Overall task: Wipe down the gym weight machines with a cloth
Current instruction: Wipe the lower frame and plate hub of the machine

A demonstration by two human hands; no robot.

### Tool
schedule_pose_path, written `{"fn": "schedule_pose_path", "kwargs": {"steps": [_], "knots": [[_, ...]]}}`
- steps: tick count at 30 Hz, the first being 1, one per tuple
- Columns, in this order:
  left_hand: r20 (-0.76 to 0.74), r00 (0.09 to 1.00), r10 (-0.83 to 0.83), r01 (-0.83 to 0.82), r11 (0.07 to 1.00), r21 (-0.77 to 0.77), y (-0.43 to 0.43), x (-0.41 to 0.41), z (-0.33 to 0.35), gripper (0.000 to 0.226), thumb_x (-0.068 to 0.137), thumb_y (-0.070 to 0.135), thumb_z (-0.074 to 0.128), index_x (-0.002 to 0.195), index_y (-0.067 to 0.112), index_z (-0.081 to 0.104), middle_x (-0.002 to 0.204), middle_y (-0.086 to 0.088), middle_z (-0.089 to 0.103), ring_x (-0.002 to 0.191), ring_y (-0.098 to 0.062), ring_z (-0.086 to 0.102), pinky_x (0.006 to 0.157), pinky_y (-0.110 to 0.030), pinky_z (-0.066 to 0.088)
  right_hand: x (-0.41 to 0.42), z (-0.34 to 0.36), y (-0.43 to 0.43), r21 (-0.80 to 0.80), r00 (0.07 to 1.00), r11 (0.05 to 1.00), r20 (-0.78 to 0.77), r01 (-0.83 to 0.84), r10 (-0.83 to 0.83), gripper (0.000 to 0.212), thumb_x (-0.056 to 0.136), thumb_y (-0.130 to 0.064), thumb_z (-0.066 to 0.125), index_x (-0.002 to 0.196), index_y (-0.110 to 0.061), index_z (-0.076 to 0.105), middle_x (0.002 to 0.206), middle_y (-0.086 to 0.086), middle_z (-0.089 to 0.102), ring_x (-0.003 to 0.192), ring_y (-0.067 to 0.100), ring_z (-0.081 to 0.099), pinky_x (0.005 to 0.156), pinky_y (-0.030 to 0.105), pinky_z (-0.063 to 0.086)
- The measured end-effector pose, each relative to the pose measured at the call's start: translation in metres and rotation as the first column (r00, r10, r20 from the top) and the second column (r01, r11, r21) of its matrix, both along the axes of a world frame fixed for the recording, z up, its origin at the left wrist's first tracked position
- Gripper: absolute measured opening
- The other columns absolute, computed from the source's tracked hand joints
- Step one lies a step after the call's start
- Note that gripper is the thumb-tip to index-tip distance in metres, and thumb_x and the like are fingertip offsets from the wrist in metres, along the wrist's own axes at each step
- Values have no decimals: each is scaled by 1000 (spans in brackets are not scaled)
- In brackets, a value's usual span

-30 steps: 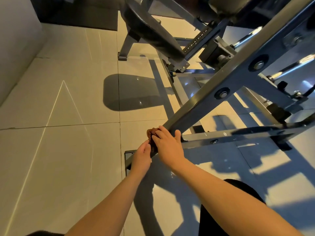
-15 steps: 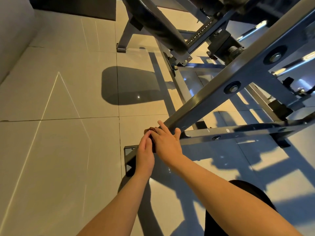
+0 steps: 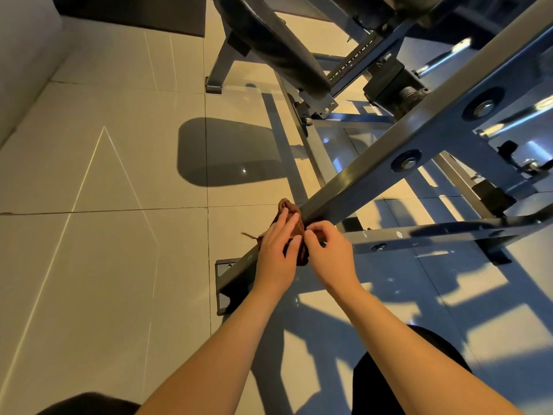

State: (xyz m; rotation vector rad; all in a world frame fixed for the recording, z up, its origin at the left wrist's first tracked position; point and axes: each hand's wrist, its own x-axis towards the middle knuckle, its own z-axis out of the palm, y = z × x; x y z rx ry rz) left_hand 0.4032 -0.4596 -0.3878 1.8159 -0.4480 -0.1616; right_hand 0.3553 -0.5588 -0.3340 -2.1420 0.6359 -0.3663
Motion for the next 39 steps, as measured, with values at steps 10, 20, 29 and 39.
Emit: {"fn": "schedule_pose_path", "kwargs": {"steps": [10, 20, 29, 39], "knots": [[-256, 959, 124, -125, 992, 10, 21, -6, -34, 47, 107, 15, 40, 151, 32, 43, 161, 20, 26, 148, -1, 25, 121, -23, 20, -1, -21, 15, 217, 987, 972, -147, 92, -61, 24, 102, -36, 54, 117, -21, 66, 105, -9, 67, 100, 10, 61, 85, 25, 49], [-217, 972, 93, -95, 995, 1, 23, -3, -45, 46, 108, 26, 41, 150, 44, 37, 162, 22, 23, 148, 1, 22, 123, -31, 23, 5, -19, 19, 400, 942, 855, -202, 329, -268, 42, 98, -46, 58, 122, -14, 44, 111, 3, 58, 102, 20, 56, 83, 34, 46], [-67, 997, -33, 34, 999, 10, 4, -6, 6, 49, 109, 20, 37, 148, 50, 33, 158, 34, 17, 142, 16, 16, 110, -4, 14, 15, -20, 29, 470, 954, 834, -214, 287, -208, 45, 102, -53, 45, 121, -13, 47, 110, 2, 64, 98, 15, 63, 89, 37, 57], [-166, 980, 114, -109, 993, 36, 18, -5, -36, 47, 107, 20, 45, 149, 41, 42, 162, 18, 29, 147, -2, 27, 121, -30, 27, 11, -25, 18, 412, 951, 872, -258, 266, -169, 45, 99, -47, 54, 123, -9, 53, 109, 6, 67, 98, 17, 63, 64, 23, 46]]}}
